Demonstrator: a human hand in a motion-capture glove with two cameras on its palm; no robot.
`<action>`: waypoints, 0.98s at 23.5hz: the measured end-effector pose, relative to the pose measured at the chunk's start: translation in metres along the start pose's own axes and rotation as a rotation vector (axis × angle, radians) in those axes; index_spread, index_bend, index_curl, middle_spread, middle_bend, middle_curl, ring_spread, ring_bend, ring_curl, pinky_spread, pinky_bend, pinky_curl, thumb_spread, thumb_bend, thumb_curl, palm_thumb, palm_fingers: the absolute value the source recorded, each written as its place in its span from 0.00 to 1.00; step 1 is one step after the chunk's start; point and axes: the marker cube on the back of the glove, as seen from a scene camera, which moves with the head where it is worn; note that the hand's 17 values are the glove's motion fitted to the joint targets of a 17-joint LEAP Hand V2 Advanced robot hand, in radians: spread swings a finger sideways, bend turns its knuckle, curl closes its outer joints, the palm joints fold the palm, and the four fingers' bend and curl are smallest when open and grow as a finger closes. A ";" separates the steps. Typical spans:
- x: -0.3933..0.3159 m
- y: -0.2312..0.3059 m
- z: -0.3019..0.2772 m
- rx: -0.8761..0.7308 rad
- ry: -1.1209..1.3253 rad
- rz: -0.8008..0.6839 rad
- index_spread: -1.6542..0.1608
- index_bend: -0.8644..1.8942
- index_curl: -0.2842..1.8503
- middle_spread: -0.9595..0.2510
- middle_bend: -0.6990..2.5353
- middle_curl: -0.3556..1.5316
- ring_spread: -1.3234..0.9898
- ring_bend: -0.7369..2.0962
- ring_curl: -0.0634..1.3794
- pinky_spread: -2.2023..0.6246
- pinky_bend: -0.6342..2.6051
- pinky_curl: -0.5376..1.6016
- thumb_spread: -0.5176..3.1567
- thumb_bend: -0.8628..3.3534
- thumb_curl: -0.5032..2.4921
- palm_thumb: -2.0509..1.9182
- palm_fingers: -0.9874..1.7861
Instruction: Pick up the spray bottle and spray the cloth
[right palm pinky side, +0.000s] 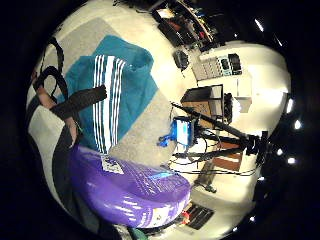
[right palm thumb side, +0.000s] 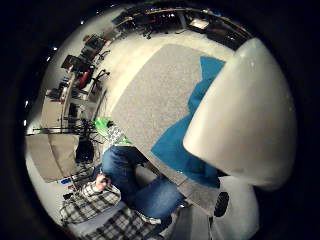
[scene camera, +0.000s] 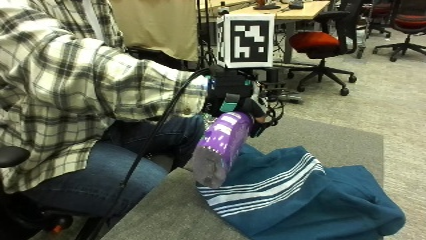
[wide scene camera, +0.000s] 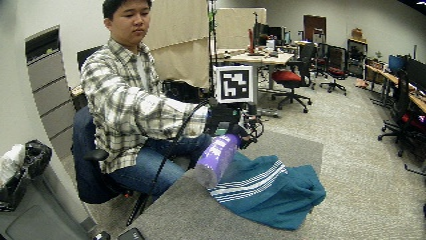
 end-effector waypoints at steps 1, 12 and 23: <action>-0.003 -0.001 0.003 -0.017 0.023 -0.006 0.74 0.37 0.35 0.61 0.36 0.46 0.47 0.47 0.36 0.71 0.36 0.42 0.20 0.20 0.43 0.79 0.80; -0.029 -0.009 0.023 -0.090 0.110 -0.044 0.74 0.37 0.35 0.61 0.36 0.46 0.47 0.47 0.37 0.71 0.36 0.42 0.19 0.20 0.43 0.79 0.80; -0.018 -0.006 0.008 0.012 -0.065 0.001 0.74 0.37 0.36 0.61 0.36 0.47 0.47 0.47 0.37 0.71 0.36 0.43 0.19 0.20 0.43 0.79 0.80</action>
